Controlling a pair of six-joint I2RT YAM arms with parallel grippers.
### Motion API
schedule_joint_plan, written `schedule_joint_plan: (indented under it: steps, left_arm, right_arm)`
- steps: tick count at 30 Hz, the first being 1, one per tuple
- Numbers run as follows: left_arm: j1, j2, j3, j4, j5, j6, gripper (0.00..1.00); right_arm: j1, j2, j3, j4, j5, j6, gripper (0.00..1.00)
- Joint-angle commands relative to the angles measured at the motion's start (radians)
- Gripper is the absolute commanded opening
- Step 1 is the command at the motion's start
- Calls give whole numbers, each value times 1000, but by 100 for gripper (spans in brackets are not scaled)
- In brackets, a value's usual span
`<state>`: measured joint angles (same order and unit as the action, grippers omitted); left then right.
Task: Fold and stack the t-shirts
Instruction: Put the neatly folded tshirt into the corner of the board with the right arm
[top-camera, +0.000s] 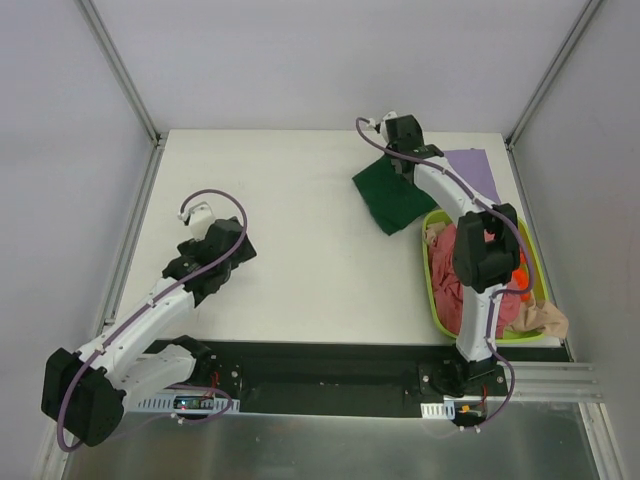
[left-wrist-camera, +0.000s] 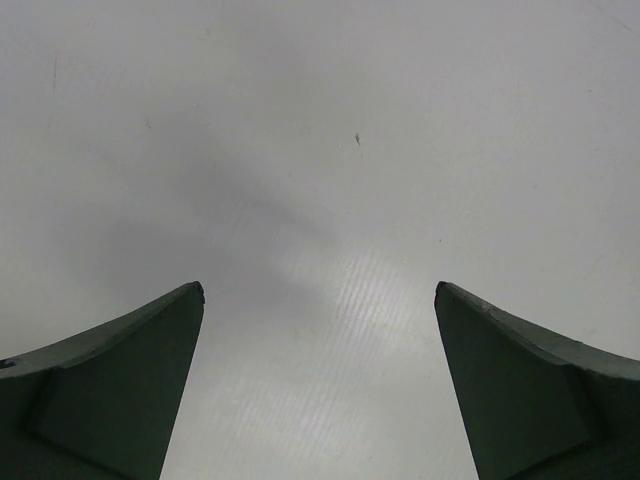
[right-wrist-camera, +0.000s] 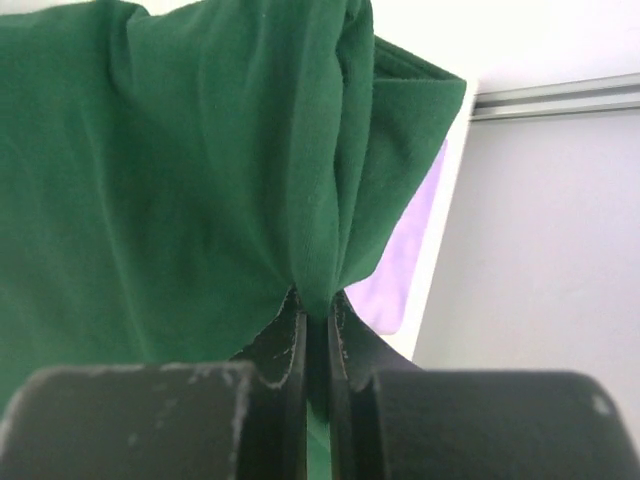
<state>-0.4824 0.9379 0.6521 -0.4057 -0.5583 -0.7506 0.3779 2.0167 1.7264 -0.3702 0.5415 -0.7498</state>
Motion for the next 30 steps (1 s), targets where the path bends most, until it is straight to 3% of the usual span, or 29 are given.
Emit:
schedule_joint_plan:
  steps: [1, 14, 30]
  left_arm:
    - [8, 36, 75, 1, -40, 36, 99]
    - [8, 45, 100, -2, 9, 31, 99]
    - [8, 1, 78, -10, -2, -6, 99]
  right_arm:
    - [-5, 4, 94, 128, 121, -140, 1]
    - [-14, 10, 249, 74, 209, -181, 0]
    - [-50, 20, 377, 5, 184, -119, 1]
